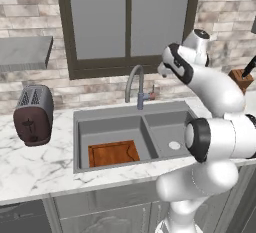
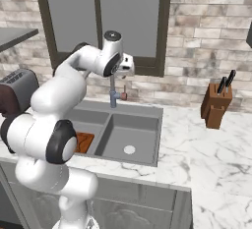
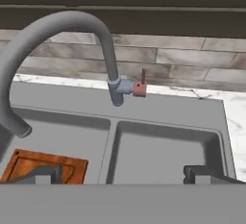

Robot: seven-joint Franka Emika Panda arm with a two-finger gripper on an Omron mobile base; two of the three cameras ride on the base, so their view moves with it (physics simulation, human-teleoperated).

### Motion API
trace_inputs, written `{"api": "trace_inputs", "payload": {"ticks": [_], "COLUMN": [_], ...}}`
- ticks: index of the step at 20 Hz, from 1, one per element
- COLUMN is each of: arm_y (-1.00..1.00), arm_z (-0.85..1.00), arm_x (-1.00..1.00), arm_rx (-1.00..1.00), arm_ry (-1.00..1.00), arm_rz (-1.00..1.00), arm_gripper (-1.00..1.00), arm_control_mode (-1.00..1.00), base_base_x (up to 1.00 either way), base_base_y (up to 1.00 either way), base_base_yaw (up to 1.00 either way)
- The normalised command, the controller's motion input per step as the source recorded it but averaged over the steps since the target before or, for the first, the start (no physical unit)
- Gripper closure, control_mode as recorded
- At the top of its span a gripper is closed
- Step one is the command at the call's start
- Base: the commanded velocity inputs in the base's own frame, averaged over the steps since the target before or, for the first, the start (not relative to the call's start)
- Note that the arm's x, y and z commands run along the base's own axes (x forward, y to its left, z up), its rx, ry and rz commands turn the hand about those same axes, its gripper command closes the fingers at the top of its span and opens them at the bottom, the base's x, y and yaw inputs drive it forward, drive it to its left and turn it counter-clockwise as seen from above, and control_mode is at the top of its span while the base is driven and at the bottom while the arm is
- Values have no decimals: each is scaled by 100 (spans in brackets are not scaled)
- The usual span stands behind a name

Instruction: Turn on the sink faucet with hot water and rinse the cutting board for ten seconds, then turn off the faucet. Push the cutting board to reach the water if necessary.

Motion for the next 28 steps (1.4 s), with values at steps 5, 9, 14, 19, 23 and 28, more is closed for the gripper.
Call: {"api": "trace_inputs", "payload": {"ticks": [5,9,14,19,23,28], "arm_y": [-31,-12,-1,0,0,-5], "arm_z": [-41,-37,-26,-2,0,0], "arm_x": [0,0,2,22,33,15], "arm_rx": [0,0,2,6,5,6], "arm_ry": [-31,-33,-25,-13,-9,-6], "arm_rz": [12,4,0,0,0,0], "arm_gripper": [-100,-100,-100,-100,-100,-100], "arm_control_mode": [-100,-100,-100,-100,-100,-100], "base_base_x": [0,0,0,0,0,0], "base_base_y": [0,0,0,0,0,0], "base_base_yaw": [0,0,0,0,0,0]}}
